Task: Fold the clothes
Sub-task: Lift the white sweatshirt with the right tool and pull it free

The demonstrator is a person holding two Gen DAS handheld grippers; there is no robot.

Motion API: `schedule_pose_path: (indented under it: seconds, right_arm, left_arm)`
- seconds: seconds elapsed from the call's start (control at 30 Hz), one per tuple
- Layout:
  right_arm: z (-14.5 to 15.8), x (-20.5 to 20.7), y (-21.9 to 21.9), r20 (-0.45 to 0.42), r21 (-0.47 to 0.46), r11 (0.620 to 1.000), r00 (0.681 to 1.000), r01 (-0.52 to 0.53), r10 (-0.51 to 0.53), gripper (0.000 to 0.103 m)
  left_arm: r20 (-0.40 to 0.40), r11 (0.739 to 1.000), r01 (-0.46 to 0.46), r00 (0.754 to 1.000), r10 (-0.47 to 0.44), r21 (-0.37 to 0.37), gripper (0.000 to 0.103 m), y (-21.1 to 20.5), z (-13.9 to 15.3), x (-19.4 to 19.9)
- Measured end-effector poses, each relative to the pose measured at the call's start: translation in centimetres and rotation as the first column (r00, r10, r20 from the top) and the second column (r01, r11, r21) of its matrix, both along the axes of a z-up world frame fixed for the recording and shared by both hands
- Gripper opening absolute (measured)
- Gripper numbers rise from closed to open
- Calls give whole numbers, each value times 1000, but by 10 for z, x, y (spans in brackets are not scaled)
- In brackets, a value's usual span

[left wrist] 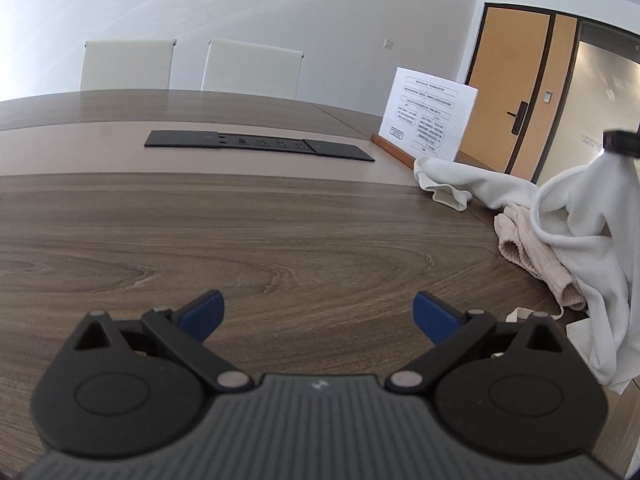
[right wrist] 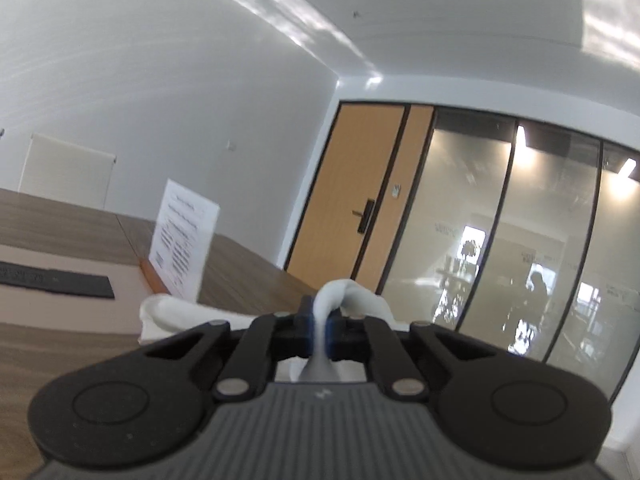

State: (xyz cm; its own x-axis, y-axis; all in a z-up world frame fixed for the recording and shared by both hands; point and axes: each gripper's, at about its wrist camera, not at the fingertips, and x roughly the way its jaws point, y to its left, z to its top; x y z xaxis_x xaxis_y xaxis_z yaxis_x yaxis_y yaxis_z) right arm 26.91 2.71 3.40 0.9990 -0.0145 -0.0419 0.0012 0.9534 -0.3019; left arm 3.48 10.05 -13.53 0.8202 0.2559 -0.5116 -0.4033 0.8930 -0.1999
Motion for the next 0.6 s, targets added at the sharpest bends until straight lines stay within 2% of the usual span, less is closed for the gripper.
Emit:
schedule_pose_path:
  seconds: [0.13,0.2,0.27,0.4,0.53,0.6]
  right_arm:
    - [35,-30,23,76,86,987,989,-134,128,4]
    - [48,-52,27,105,122,965,970,-232,220,4]
    - [55,-67,27,82,141,932,942,-334,325,5]
    - [49,-61,23,-112,184,883,884,-431,454,7]
    - [8,-27,25,-363,204,889,812,-409,457,10]
    - [-14,-16,23,-454,227,892,768,-391,452,22]
  left_arm:
    - [17,999,-29,999,29,-18,101,8,1,-4]
    - [32,998,-58,998,58,-23,101,12,2,-6]
    - [46,995,-92,995,93,-36,101,16,3,-9]
    - [78,989,-139,987,143,-52,101,21,8,-13]
    - [88,991,-120,988,125,-52,101,19,9,-14]
    - [82,993,-110,990,114,-48,101,17,8,-12]
